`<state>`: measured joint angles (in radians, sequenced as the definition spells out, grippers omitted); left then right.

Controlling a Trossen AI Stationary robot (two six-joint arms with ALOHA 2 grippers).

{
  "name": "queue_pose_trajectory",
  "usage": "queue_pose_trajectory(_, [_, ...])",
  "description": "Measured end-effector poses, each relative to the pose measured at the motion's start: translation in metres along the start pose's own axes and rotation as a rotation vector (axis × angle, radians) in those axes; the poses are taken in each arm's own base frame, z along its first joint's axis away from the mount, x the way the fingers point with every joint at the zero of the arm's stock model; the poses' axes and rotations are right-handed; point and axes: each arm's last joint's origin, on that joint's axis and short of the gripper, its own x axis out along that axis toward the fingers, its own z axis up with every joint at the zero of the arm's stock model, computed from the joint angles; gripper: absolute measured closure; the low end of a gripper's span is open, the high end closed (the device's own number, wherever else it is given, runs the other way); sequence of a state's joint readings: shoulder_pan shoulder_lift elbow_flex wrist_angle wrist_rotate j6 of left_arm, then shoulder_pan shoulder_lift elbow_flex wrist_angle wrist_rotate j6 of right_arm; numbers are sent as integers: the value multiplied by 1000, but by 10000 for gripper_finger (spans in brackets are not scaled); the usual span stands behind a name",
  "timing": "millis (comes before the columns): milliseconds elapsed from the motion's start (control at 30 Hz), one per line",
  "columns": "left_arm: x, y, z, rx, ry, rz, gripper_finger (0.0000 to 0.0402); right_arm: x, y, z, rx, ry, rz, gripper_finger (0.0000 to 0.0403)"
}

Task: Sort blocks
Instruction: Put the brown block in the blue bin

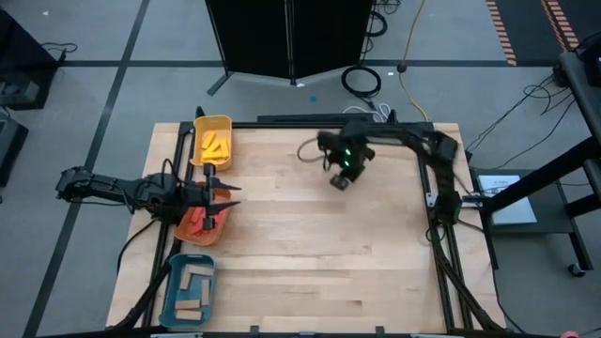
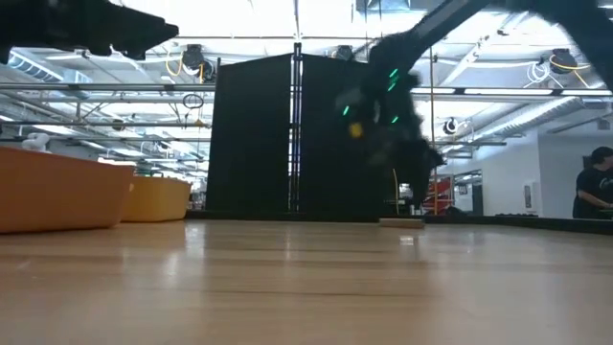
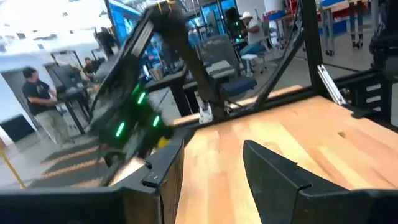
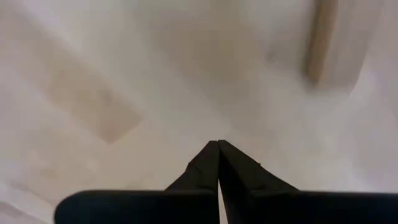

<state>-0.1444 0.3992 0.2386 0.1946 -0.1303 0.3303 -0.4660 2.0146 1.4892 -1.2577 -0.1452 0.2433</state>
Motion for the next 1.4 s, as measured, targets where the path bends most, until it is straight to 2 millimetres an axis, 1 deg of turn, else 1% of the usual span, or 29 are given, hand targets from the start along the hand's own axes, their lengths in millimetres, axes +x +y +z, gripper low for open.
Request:
queue_pose_trajectory(67, [0, -1, -2, -7, 20, -7, 240, -5, 14, -30, -9, -78, -13, 403])
queue_pose_trajectory(133, [0, -1, -3, -17, 28, -9, 240, -13, 26, -60, -19, -208, -32, 403])
queue_pose_trajectory(167, [0, -1, -3, -27, 27, -9, 240, -15, 29, -72, -19, -285, -45, 403])
queue_pose_trajectory(233, [0, -1, -2, -32, 22, -7, 240, -16, 30, -90, -14, -420, -54, 402])
queue_pose_trajectory(300, [0, -1, -1, -35, 13, -14, 240, -14, 23, -95, 14, -539, -49, 398])
queue_pose_trajectory(367, [0, -1, -1, -53, 7, -32, 240, -9, 11, -94, 32, -618, -30, 387])
queue_pose_trajectory(433, [0, -2, -1, -80, 4, -41, 240, -1, -2, -89, 27, -657, -31, 368])
queue_pose_trajectory(500, [0, -2, -1, -110, 4, -43, 240, 7, -15, -82, 15, -676, -48, 343])
queue_pose_trajectory(567, [0, -2, -1, -138, 6, -44, 240, 10, -25, -73, -9, -713, -62, 312])
queue_pose_trajectory(633, [1, -2, -2, -141, 11, -45, 240, 12, -31, -67, -49, -730, -90, 279])
queue_pose_trajectory(733, [2, -2, -2, -146, 19, -47, 240, 16, -37, -55, -63, -761, -99, 235])
queue_pose_trajectory(833, [3, -3, -3, -138, 20, -47, 240, 25, -41, -48, -66, -736, -105, 205])
queue_pose_trajectory(900, [4, -2, -2, -139, 9, -44, 240, 33, -43, -44, -78, -696, -73, 192])
queue_pose_trajectory(1033, [7, -3, -3, -130, 21, -48, 240, 51, -44, -37, -93, -627, -66, 182])
queue_pose_trajectory(1167, [9, -4, -6, -127, 44, -54, 240, 61, -43, -31, -95, -601, -69, 187])
queue_pose_trajectory(1300, [12, -5, -7, -125, 52, -56, 240, 61, -39, -32, -80, -603, -76, 202])
queue_pose_trajectory(1400, [13, -6, -8, -123, 60, -58, 240, 55, -35, -36, -71, -628, -90, 229])
